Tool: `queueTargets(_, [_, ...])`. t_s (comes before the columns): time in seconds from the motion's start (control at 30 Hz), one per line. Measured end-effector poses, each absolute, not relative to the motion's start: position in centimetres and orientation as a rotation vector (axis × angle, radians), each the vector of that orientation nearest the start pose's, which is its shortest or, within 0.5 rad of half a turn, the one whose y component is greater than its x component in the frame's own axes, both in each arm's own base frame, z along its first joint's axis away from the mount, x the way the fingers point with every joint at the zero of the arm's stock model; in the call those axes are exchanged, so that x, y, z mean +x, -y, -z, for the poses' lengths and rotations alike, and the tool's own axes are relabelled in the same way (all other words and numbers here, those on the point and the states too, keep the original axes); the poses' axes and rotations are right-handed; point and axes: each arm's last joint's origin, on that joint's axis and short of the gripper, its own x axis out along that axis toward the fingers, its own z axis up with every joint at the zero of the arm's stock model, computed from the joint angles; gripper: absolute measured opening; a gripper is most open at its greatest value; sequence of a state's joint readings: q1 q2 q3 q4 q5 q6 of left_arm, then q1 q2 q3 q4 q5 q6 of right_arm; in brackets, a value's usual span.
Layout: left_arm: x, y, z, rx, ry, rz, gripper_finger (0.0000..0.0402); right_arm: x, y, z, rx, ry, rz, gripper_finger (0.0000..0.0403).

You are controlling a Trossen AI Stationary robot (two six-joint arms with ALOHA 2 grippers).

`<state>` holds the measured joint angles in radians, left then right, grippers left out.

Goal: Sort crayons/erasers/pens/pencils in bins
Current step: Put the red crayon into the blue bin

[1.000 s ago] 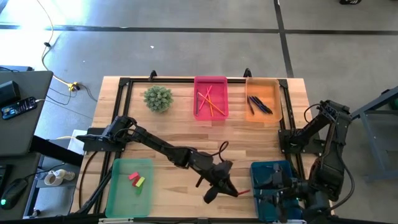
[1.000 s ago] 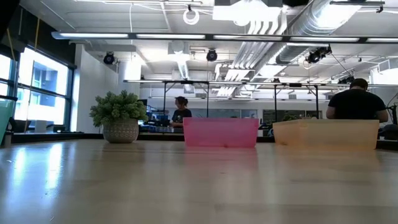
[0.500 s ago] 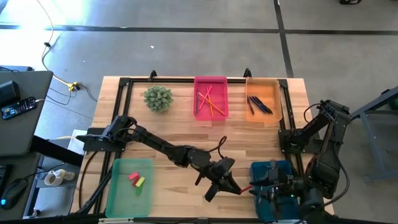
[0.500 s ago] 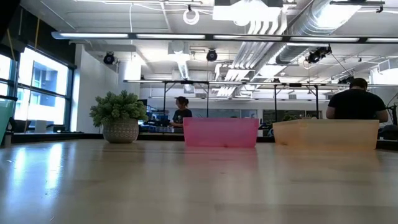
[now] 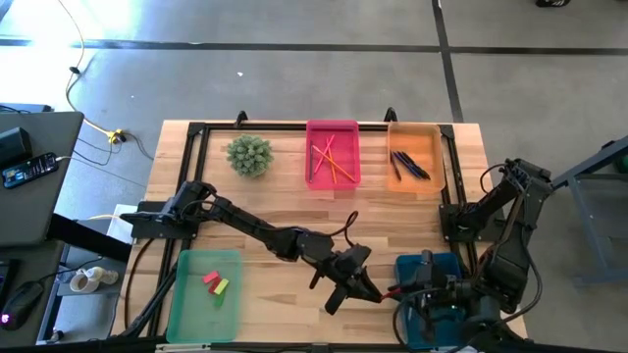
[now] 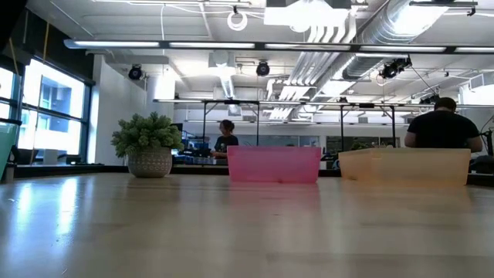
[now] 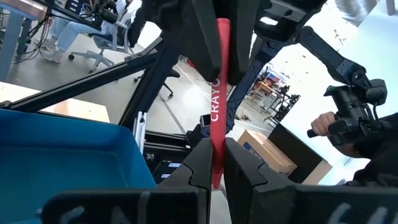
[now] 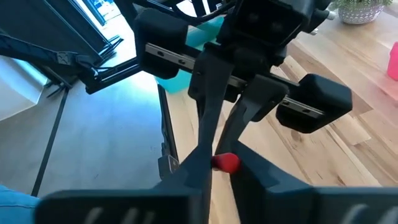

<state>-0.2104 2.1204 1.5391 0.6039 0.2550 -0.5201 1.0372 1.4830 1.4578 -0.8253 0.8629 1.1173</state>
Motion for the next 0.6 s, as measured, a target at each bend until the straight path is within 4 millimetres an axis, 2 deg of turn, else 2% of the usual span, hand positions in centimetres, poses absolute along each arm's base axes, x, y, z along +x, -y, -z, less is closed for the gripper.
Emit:
queueTargets(0.1, [47.9, 10.9, -24.6, -0.509, -0.101, 0.462, 0.0010, 17.2, -24.7, -35.5, 0.399, -0.501, 0.122, 0.0011])
queueTargets(0.33, [47.9, 10.9, -24.6, -0.491, -0.097, 0.442, 0.0025, 17.1, -24.7, -35.4, 0.392, -0.510, 0.123, 0.0021])
queueTargets(0.6, [48.0, 10.3, -23.5, -0.479, -0.189, 0.358, 0.0087, 16.6, -24.1, -34.7, 0.369, -0.607, 0.152, 0.0009])
